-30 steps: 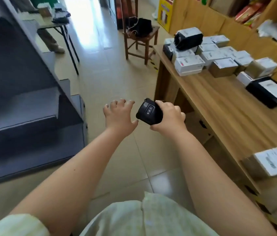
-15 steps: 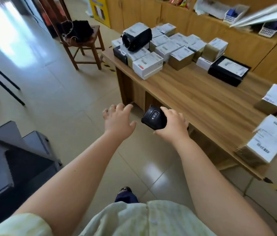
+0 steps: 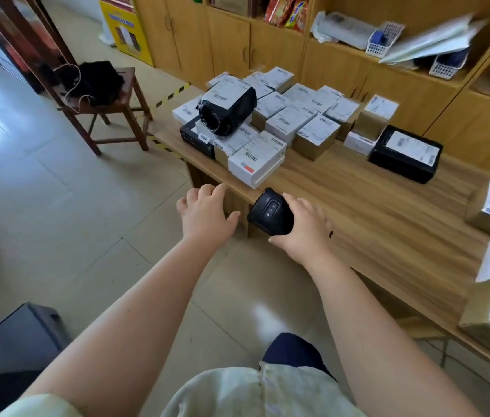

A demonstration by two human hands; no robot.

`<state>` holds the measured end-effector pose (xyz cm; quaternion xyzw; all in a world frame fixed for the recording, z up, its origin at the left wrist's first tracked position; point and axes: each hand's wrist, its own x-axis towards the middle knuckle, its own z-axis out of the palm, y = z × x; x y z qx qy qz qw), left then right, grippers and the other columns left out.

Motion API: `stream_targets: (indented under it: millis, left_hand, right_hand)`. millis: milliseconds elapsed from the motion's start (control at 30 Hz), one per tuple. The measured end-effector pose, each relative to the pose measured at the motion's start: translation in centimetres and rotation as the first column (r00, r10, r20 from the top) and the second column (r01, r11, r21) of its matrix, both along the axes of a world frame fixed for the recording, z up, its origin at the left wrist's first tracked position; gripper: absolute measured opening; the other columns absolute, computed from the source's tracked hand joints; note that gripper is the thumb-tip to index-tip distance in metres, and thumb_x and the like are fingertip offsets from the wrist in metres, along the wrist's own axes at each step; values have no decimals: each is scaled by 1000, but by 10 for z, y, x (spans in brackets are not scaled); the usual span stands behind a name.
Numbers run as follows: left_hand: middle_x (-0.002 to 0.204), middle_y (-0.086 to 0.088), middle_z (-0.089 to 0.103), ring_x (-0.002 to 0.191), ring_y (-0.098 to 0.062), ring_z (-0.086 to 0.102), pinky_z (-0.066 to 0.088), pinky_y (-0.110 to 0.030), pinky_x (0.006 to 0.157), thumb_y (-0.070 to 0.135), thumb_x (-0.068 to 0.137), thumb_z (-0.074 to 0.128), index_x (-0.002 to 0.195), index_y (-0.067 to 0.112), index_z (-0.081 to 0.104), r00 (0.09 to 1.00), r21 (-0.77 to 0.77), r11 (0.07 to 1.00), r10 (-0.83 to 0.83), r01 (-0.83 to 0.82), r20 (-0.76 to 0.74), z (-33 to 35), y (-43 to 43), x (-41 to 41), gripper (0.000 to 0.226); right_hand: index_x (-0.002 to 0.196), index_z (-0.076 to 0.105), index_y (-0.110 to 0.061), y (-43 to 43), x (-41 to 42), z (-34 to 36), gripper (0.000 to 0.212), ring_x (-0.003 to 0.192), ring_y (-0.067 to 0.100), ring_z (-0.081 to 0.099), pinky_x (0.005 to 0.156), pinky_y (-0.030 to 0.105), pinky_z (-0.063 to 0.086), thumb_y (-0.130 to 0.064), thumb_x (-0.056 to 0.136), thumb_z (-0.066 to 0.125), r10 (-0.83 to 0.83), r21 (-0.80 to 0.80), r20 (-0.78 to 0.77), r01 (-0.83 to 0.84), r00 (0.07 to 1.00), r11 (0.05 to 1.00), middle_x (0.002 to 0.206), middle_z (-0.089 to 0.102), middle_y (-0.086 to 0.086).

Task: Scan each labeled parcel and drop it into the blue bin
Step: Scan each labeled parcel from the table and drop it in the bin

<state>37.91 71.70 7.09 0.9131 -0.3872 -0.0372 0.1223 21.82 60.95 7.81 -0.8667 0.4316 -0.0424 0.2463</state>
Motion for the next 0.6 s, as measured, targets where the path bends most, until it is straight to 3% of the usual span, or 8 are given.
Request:
stream_targets:
  millis: [400,600]
  left_hand:
    - [147,-4,41,138,-33,30,21,-54,115,55,87,59,147,32,35,995,45,995,95,-93,-41,1,-163,133,69]
    - [154,-6,30,143,-30,22,19,-51,117,48,87,64,142,31,42,975,-123,970,196,-208,-107,0,-207,182,62]
  right_hand:
    - [149,33,-33,-178,153,18,83,132,31,36,105,48,30,-35,76,74,46,-30,-12,-47,999,998,146,43,0]
    - [151,31,-31,-241,219,21,87,133,31,35,107,51,31,-40,77,76,87,-15,3,-87,996,996,148,40,3]
